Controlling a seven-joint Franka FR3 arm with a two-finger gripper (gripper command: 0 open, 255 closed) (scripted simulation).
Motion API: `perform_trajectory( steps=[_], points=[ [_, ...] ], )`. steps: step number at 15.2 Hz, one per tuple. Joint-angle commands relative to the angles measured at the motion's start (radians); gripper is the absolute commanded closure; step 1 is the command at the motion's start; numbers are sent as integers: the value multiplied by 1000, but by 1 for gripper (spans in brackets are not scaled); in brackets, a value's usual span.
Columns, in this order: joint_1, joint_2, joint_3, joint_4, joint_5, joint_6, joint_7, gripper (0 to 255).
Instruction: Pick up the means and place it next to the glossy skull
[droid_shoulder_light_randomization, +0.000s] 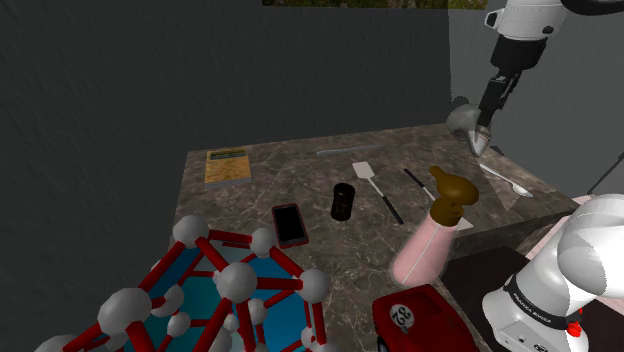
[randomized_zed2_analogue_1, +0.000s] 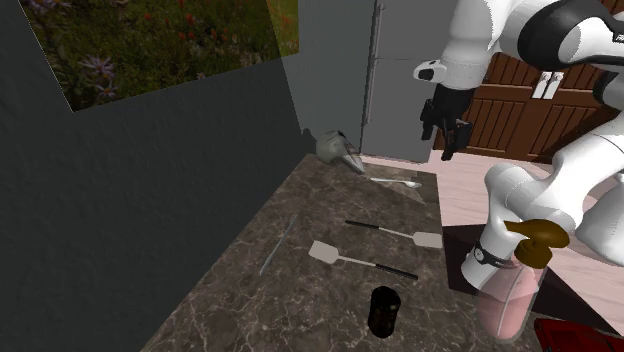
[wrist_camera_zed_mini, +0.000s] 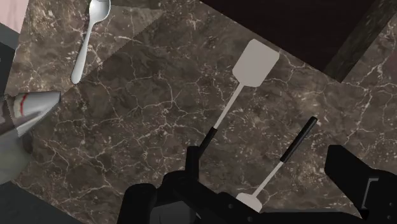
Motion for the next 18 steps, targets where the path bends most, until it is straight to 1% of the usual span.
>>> perform_trajectory(
  steps=[1, 6, 10, 14, 18],
  points=[
    [0, 0, 0, 0, 0, 0, 0, 0],
    [30, 118, -88, -15, -38, 155, -158, 0],
    [58, 236, -152, 1, -51, 273, -283, 0],
    [87, 368, -208, 41, -43, 378, -411, 0],
    [117, 511, -254, 103, -14, 468, -543, 0]
  ],
)
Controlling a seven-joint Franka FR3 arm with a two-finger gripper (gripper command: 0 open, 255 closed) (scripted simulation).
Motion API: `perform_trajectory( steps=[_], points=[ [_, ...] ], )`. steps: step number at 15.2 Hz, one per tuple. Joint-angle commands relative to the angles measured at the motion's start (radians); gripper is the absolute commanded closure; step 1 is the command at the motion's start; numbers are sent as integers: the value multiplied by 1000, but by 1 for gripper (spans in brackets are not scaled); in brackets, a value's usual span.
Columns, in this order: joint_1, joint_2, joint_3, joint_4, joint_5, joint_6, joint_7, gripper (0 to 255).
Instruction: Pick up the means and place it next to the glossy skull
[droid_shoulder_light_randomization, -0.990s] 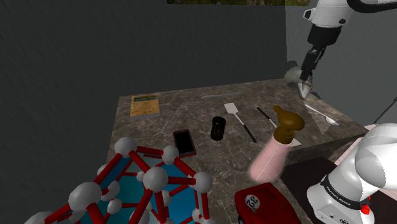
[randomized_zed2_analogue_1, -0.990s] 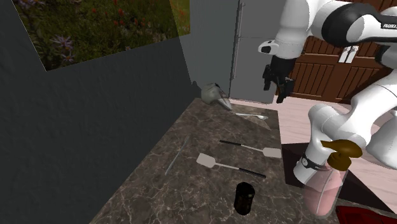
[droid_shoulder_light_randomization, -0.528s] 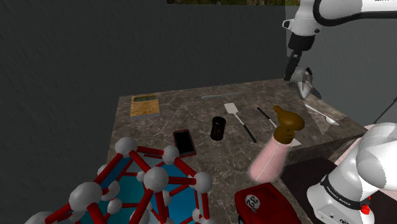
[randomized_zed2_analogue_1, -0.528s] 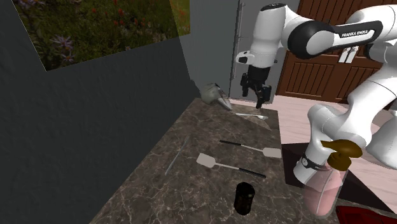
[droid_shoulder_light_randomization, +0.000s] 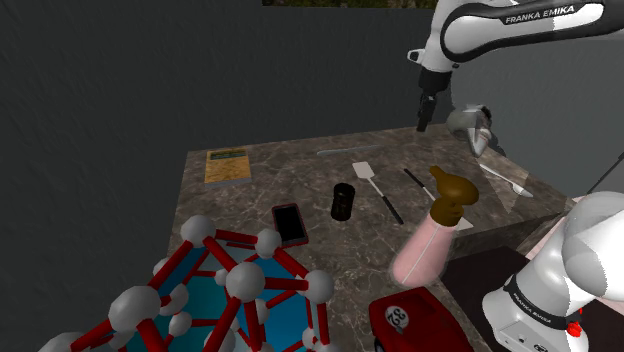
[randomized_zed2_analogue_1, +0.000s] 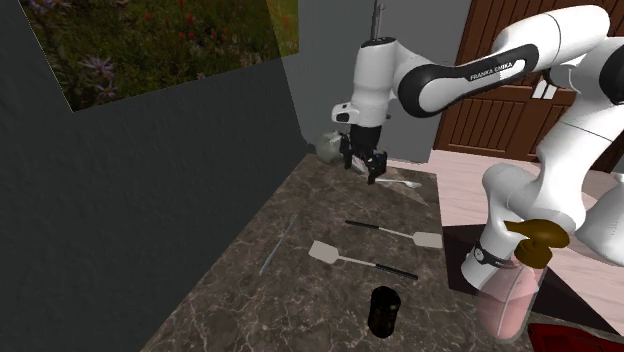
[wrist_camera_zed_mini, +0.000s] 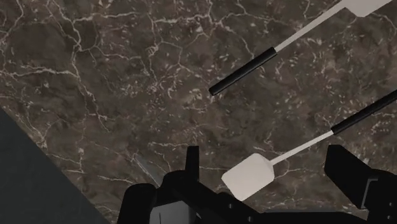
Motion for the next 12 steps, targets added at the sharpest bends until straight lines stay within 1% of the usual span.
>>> perform_trajectory(
  steps=[1, 7, 12],
  points=[
    [14, 81, -24, 43, 19, 44, -75, 0],
    [43, 308, -58, 180, 107, 133, -283, 0],
    [45, 497, -49, 325, 192, 167, -447, 0]
  ],
)
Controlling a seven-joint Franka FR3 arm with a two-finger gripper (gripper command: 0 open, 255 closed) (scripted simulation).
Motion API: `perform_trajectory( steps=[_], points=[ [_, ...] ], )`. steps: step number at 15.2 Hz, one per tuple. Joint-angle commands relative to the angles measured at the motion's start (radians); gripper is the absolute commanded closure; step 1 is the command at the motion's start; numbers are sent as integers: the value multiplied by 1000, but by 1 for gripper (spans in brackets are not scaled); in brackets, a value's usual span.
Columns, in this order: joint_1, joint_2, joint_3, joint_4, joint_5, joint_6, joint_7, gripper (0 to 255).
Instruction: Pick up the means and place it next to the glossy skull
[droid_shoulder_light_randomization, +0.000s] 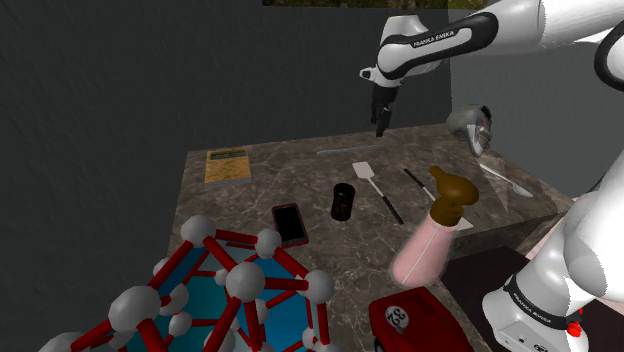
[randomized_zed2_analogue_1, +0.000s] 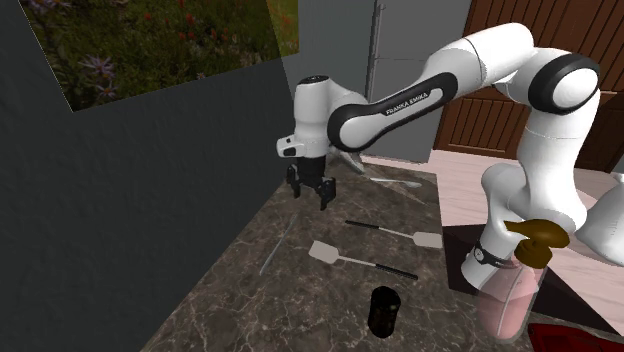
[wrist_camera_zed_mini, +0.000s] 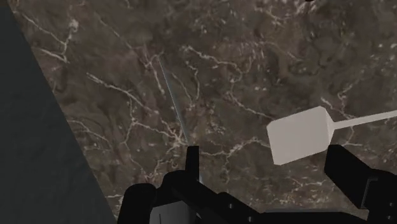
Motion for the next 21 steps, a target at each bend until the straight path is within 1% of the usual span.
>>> perform_trajectory(
  steps=[1, 8, 9, 16, 21],
  points=[
    [-5, 74, 7, 57, 33, 13, -70, 0],
    [-29, 333, 68, 316, 115, -1, -252, 0],
    [-31, 347, 72, 332, 118, -3, -260, 0],
    [-31, 386, 79, 289, 129, 80, -267, 0],
    [-31, 386, 79, 289, 129, 80, -267, 0]
  ],
)
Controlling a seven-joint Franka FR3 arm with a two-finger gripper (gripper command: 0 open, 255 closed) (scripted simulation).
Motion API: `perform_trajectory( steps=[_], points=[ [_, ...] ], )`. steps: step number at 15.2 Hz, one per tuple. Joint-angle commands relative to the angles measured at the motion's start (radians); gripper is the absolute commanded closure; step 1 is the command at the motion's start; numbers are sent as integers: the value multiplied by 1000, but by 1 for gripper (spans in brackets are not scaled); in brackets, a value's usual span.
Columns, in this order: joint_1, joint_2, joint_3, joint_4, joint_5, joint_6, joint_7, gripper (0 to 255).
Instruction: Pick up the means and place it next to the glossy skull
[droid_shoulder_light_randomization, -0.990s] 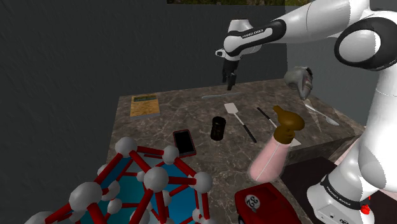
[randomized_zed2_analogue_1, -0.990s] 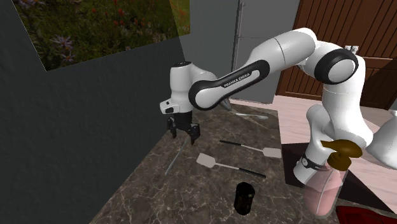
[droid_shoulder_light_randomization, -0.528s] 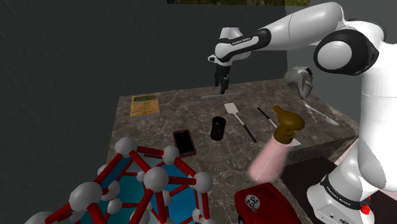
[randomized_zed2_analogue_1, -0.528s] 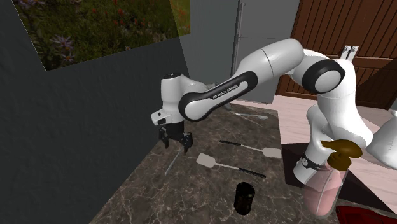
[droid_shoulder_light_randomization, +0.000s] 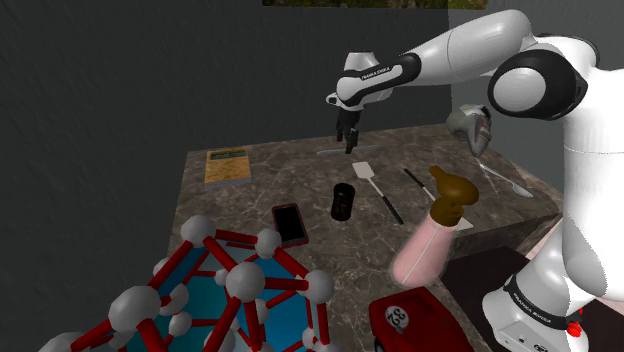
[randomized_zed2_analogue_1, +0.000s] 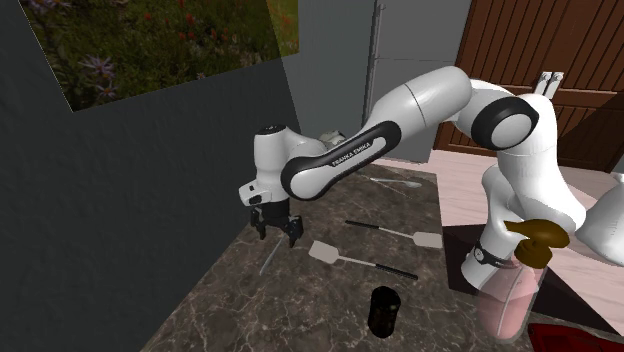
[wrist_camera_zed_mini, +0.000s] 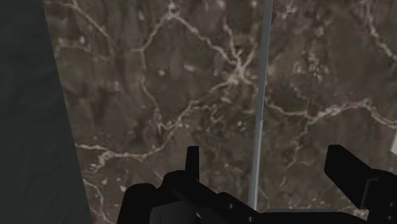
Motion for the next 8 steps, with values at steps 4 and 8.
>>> perform_trajectory(
  steps=[4, 8],
  points=[
    [0, 0, 0, 0, 0, 0, 0, 255],
    [0, 0, 0, 0, 0, 0, 0, 255]
  ],
)
